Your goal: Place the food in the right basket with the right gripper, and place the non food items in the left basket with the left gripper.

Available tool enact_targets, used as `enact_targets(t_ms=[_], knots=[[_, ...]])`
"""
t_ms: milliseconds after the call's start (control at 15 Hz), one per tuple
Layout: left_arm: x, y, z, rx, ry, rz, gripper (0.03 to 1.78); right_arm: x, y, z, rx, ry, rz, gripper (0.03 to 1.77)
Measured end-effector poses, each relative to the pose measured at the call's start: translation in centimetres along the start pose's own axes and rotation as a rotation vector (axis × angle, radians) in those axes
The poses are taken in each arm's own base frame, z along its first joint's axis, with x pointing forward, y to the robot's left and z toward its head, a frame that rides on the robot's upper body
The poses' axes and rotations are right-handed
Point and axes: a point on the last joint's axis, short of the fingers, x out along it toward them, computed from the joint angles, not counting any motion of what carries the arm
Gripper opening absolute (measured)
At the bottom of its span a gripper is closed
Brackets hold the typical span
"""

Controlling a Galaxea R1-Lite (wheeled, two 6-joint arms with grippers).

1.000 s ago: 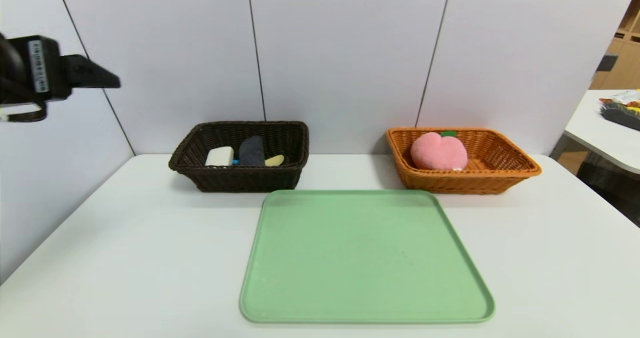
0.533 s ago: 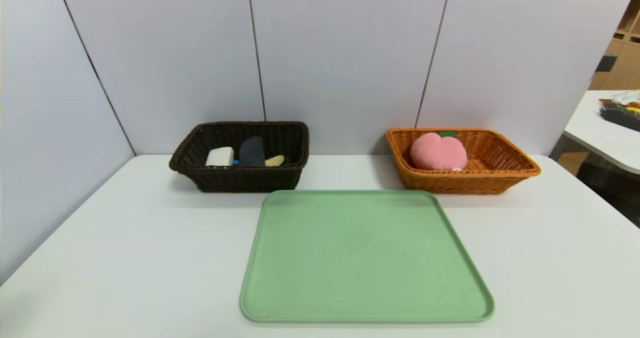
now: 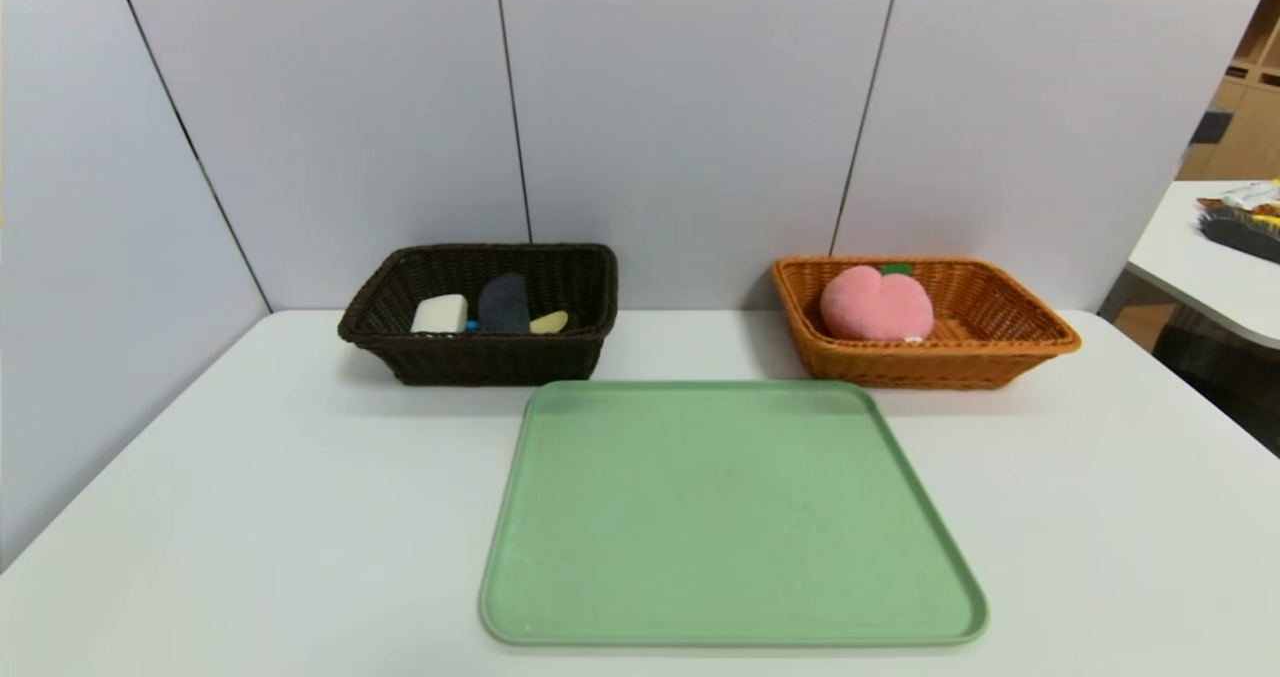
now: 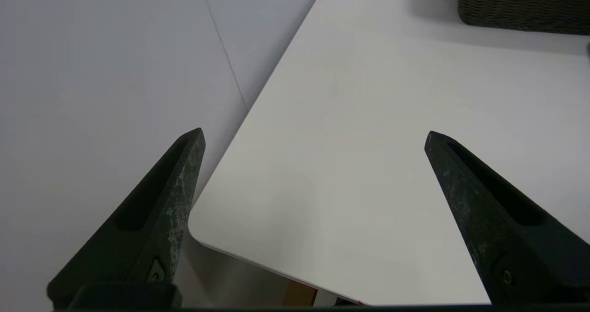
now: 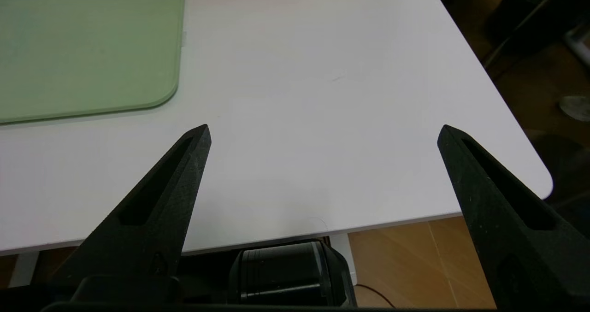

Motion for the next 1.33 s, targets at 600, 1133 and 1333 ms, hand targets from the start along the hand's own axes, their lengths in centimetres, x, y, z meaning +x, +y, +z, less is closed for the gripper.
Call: enact_targets(t_ms=[600, 1133, 1333], knots=[[3.8, -2.3, -7.1, 0.074, -0.326, -0.143, 1.69, 4.3, 0.8, -3.0, -0.137, -0.447, 0.116, 1.70], [5.9, -3.7, -10.7, 0.054, -0.261, -0.388, 1.69, 10.6, 1.7, -8.5, -0.188, -0.400, 0.142, 1.70], [6.0, -3.7, -10.9, 0.030, -0.238, -0.396, 1.69, 10.9, 1.8, -9.3, -0.094, -0.315, 0.170, 1.70]])
